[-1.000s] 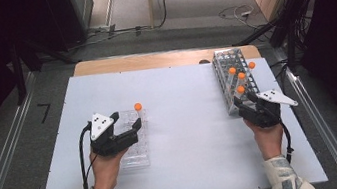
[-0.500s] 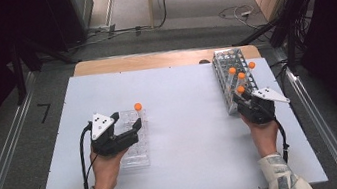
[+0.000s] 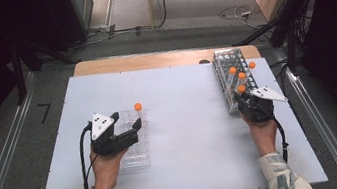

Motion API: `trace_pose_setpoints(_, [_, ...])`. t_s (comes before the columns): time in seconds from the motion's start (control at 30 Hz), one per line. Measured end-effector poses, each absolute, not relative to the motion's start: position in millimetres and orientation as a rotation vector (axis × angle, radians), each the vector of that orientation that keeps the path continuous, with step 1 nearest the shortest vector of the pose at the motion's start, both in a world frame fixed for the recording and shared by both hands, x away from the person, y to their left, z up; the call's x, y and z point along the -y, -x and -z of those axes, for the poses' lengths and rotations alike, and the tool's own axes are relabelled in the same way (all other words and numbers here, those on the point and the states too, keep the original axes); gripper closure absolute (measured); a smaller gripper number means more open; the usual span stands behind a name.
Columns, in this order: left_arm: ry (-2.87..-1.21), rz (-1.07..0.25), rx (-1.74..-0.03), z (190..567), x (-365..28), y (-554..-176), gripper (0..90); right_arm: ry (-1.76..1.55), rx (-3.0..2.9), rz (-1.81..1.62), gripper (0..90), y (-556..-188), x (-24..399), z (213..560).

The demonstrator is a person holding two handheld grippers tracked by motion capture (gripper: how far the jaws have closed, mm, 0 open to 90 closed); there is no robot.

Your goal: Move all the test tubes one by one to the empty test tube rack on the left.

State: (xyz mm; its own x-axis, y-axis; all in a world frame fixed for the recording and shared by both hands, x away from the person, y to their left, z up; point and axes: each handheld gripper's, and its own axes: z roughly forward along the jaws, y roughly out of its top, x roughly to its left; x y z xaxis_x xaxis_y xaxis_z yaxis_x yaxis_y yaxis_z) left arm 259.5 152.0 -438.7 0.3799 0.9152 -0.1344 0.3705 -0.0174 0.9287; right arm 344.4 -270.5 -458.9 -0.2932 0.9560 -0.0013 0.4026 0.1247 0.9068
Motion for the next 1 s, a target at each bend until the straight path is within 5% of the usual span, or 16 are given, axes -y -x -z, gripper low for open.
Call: trace_pose_setpoints(1.0, [-1.589,-0.656,-1.168,435.9,-152.1,-257.2,20.6,-1.182,-1.685,-1.308,71.8,-308.1,276.4,402.8])
